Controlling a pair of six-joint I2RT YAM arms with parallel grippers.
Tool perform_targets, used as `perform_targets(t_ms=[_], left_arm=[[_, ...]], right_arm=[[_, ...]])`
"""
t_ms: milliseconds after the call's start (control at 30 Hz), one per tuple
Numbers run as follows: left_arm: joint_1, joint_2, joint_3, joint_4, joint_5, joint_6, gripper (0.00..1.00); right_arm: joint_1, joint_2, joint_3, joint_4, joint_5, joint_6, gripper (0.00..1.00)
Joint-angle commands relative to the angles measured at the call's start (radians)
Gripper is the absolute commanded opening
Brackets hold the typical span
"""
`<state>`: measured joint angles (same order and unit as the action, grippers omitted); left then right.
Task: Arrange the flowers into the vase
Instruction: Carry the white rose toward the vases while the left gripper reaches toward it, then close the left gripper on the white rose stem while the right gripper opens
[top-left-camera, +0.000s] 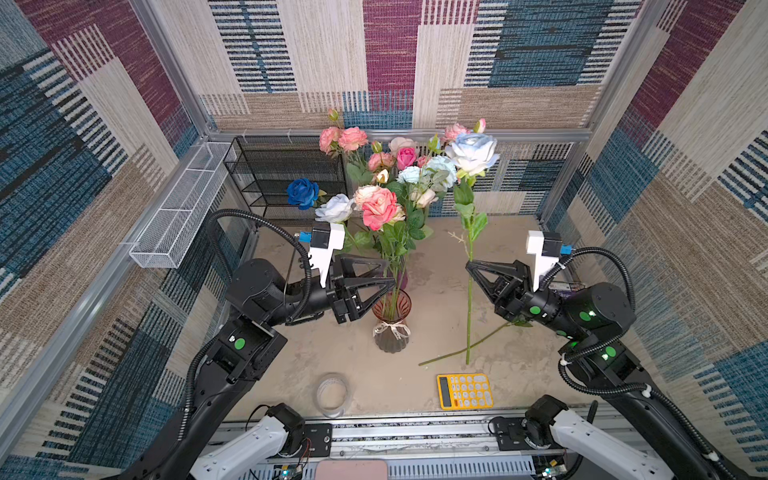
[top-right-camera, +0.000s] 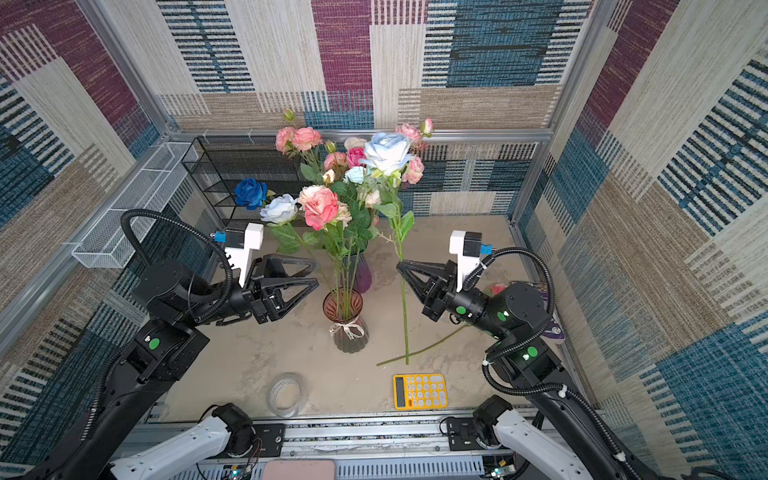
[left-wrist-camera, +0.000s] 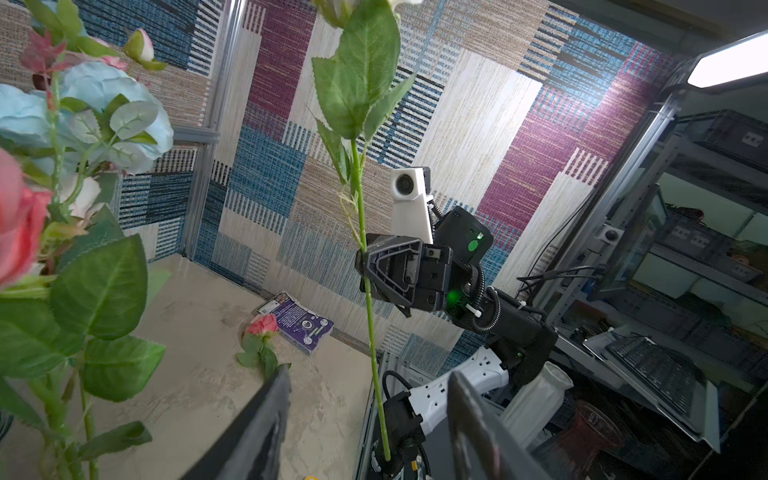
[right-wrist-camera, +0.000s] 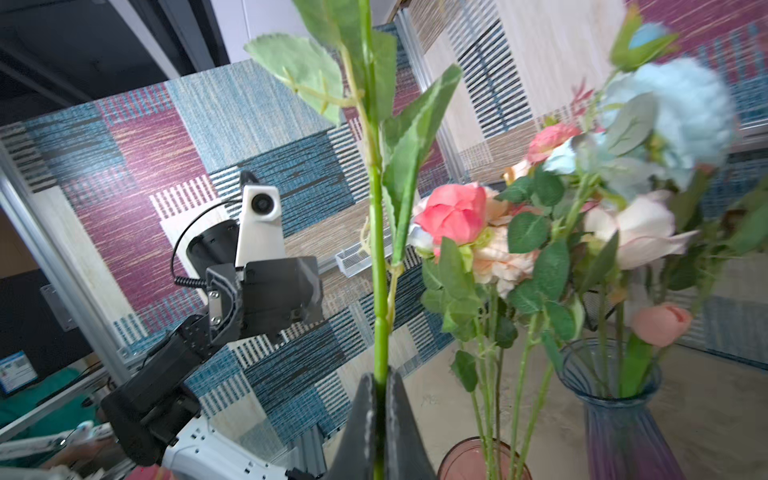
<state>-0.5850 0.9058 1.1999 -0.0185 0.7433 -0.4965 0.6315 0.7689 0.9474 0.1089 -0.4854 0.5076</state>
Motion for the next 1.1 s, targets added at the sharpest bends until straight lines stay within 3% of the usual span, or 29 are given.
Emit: perform_targets(t_ms=[0,200,433,567,700,800,867,1000,1067], left_arm=[[-0.001,0.026,0.023,0.083,0.054,-0.032,0.62],[-0.006,0.06,0.029,0.12,0.075,-0.05,0.63],[-0.012,0.067,0.016,0.115,0.082,-0.049,0.57],[-0.012,0.06,0.011,0.106,0.075,-0.039,0.41],[-0.012,0.049,0.005,0.104,0.068,-0.03,0.15],[-0.012,0.039,0.004,0.104,0.055,-0.025,0.01],[-0.013,0.035,0.009,0.1,0.047,-0.02,0.0],[-0.011,0.037,0.055,0.034,0.028,0.031,0.0],[-0.011,0.038,0.095,-0.03,0.017,0.082,0.0]], right_arm=[[0.097,0.044,0.031,0.026,0.054,-0.069,0.0],[0.259,0.152,0.079,0.058,0.113,-0.124,0.0],[0.338,0.247,0.131,0.088,0.132,-0.164,0.0],[0.356,0.276,0.146,0.094,0.137,-0.169,0.0],[0.365,0.287,0.148,0.095,0.146,-0.171,0.0],[0.366,0.285,0.142,0.091,0.151,-0.168,0.0],[0.367,0.282,0.136,0.09,0.156,-0.163,0.05],[0.367,0.248,0.121,0.069,0.189,-0.167,0.4],[0.367,0.22,0.111,0.048,0.221,-0.175,0.49]])
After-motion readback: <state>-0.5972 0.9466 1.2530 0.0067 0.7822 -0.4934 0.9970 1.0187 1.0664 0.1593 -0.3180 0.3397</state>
